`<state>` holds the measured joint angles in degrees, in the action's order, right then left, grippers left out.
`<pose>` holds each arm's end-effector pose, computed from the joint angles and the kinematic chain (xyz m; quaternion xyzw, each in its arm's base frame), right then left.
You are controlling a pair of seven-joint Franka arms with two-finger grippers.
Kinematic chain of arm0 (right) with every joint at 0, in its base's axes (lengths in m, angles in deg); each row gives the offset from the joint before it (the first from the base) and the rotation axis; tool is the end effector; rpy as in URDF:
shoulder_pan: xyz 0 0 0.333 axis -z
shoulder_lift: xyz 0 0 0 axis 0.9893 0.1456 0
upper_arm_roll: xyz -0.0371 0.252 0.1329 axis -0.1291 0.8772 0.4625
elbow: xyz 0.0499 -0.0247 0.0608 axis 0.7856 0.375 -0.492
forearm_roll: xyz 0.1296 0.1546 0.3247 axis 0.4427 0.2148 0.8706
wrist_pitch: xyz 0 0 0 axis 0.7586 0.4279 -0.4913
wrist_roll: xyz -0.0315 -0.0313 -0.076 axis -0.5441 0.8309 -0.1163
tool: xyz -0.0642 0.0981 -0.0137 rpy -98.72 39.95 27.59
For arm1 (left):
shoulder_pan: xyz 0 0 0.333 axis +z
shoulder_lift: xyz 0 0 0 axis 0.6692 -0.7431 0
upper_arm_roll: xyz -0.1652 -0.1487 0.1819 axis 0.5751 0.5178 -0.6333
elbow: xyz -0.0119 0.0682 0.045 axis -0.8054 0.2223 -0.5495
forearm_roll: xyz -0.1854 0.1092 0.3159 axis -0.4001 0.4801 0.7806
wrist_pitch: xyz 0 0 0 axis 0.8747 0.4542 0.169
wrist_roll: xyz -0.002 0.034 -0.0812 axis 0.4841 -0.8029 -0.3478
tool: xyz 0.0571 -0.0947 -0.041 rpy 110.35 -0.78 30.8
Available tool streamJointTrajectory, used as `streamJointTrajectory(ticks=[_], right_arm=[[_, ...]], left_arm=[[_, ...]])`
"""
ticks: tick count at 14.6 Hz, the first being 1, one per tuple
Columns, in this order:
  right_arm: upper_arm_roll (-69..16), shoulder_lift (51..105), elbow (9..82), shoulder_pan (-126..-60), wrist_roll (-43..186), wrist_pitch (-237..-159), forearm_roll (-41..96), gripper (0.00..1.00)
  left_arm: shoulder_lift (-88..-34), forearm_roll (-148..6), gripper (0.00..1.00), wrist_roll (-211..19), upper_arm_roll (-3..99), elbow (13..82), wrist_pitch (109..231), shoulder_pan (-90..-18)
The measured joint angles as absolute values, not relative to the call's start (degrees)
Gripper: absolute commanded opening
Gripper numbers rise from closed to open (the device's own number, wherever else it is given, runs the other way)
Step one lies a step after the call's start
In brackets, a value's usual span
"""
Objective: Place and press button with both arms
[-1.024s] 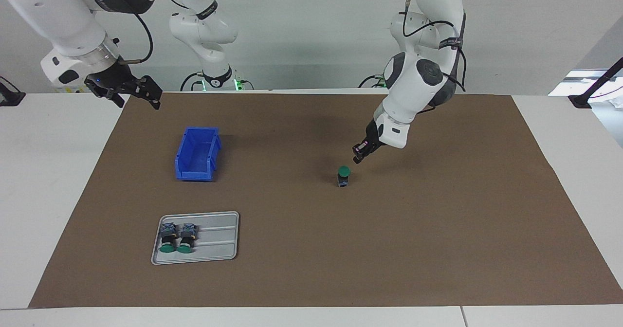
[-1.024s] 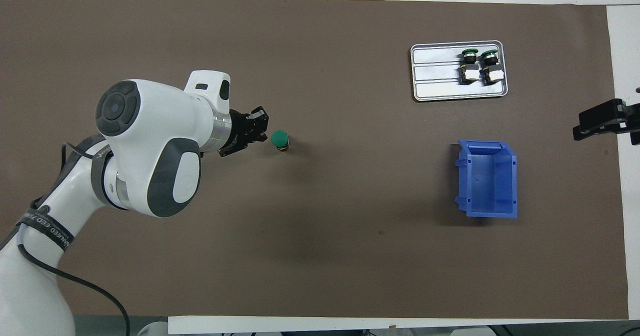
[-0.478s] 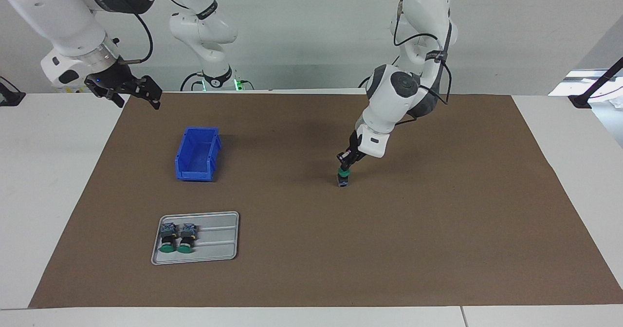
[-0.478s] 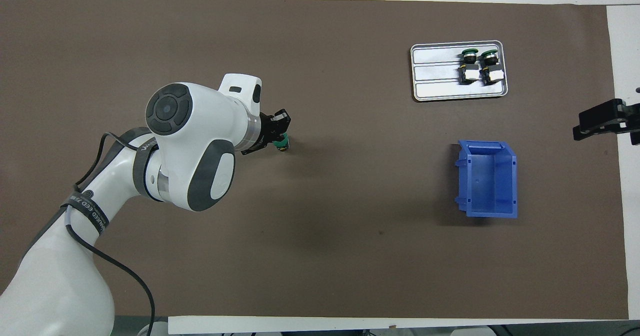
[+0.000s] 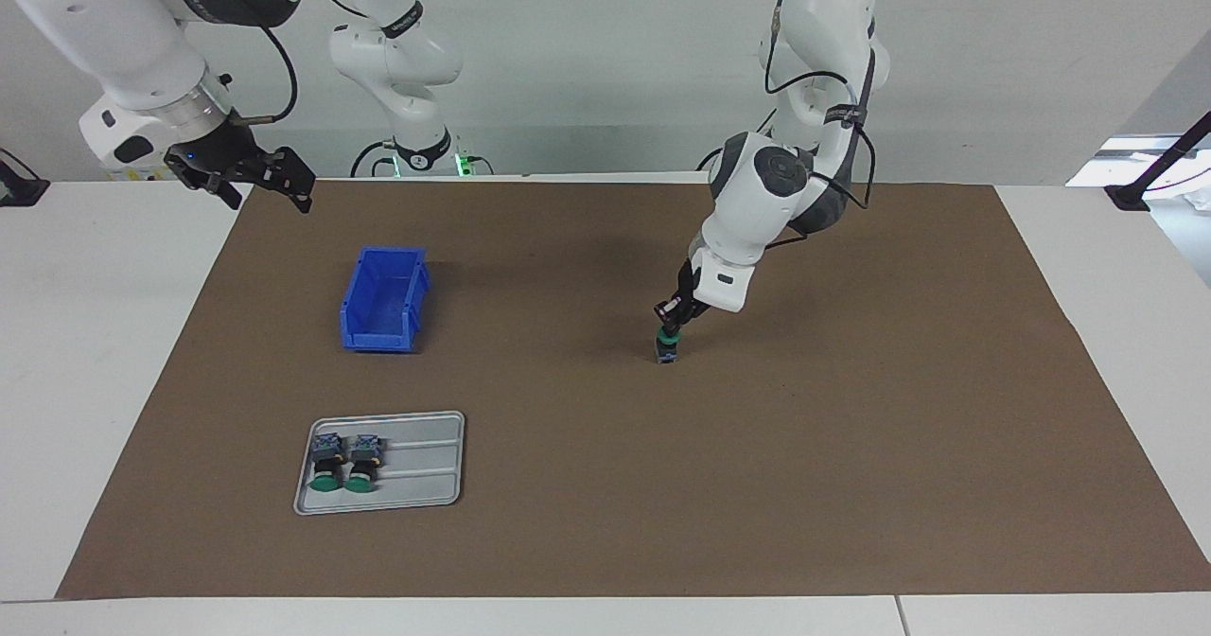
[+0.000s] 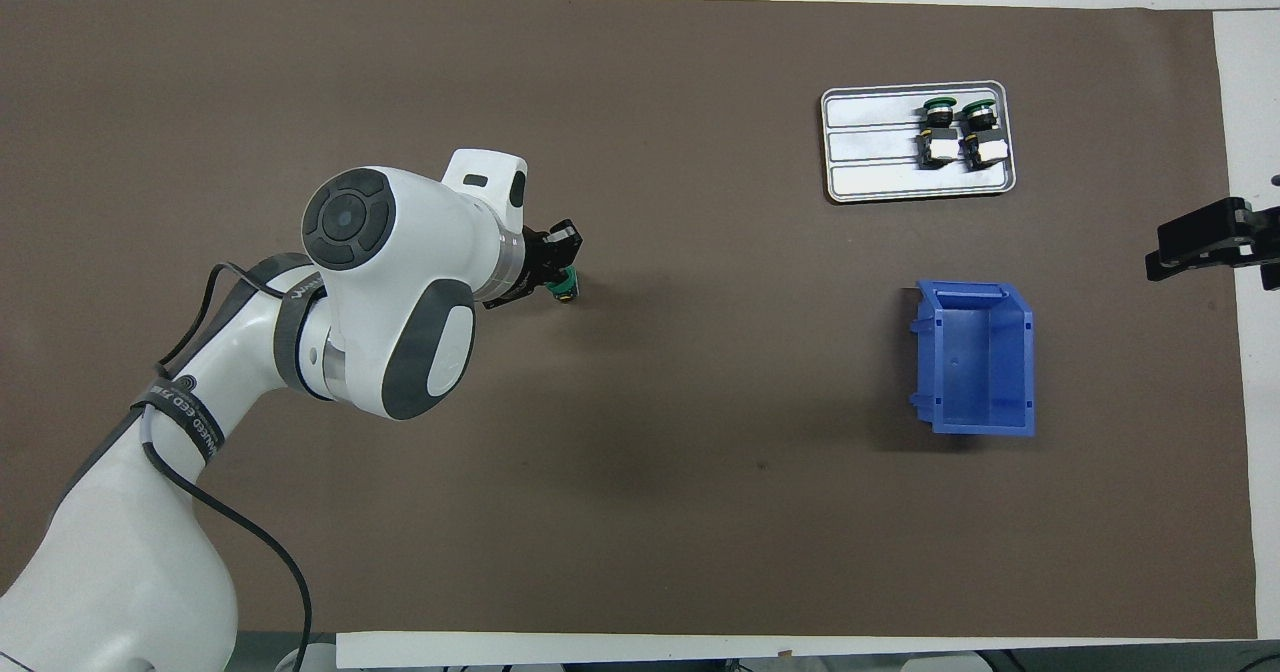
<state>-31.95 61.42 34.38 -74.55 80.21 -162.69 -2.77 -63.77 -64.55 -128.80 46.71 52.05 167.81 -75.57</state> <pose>0.5185 -0.0466 0.5669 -0.9955 0.0533 0.0779 0.0083 0.4887 -0.3492 0.3361 0.9639 0.2212 -0.0227 0.1467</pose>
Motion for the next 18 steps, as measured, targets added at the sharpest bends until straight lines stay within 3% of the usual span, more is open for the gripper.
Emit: streamJointTrajectory(ticks=[13, 18], right_arm=[[-31.95, 61.42, 34.39, -74.55, 80.21, -162.69, -2.77, 0.99], [-31.95, 61.42, 34.39, -74.55, 80.21, -162.69, -2.77, 0.99]], left_arm=[[-63.34, -64.48, 0.04, -127.96, 46.36, 51.43, 167.15, -75.15], [-59.79, -64.43, 0.27, -127.92, 45.78, 44.55, 153.99, -70.69]])
